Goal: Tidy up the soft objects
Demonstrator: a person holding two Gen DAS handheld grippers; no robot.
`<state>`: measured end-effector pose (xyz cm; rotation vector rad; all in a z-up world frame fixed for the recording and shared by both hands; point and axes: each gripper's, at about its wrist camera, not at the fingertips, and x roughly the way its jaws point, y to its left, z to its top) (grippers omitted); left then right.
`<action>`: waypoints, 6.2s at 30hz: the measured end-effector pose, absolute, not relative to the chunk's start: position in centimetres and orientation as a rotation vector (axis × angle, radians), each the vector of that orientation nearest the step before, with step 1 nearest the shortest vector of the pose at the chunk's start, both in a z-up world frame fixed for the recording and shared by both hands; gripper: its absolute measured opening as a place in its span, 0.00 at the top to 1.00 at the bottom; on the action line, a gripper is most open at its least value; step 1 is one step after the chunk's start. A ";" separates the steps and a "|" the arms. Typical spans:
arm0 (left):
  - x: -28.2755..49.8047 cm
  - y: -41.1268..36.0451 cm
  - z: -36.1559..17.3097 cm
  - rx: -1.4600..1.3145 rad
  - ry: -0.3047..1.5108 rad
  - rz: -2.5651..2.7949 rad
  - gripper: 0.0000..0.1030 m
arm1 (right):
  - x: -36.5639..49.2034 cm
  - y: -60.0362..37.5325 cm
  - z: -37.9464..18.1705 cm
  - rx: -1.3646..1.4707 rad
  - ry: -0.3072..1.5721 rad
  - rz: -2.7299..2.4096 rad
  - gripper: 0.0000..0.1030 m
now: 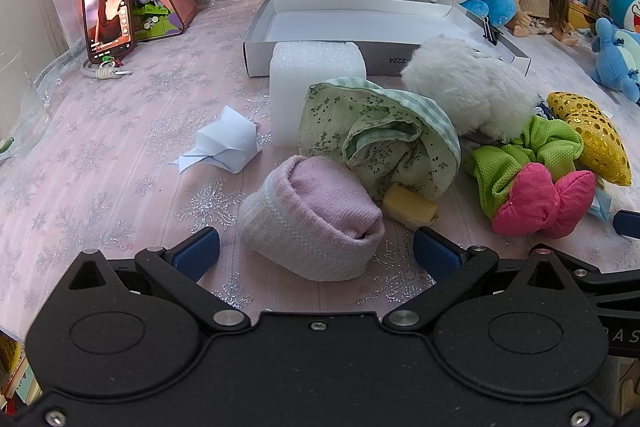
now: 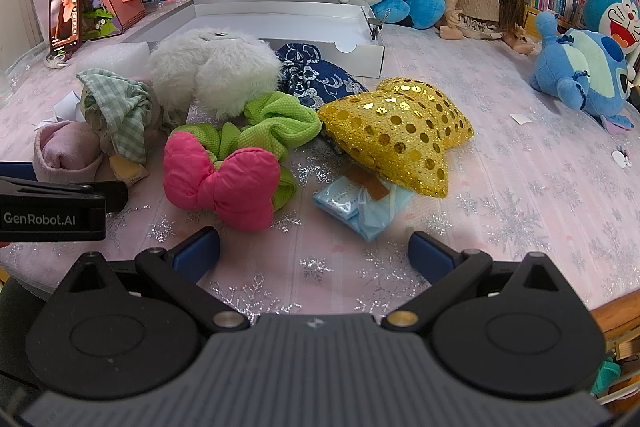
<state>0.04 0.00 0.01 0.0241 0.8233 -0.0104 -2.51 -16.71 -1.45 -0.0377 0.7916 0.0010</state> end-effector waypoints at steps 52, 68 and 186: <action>-2.0 1.7 2.6 0.005 0.673 -0.143 0.33 | -4.5 -15.1 0.3 0.014 0.558 0.216 0.22; -1.5 1.3 1.0 0.081 0.699 -0.115 0.34 | -2.3 -14.2 -1.1 0.015 0.577 0.164 0.24; 28.1 -0.1 1.1 -0.315 0.946 -0.204 0.42 | 22.4 -19.0 1.9 0.175 0.769 0.250 0.33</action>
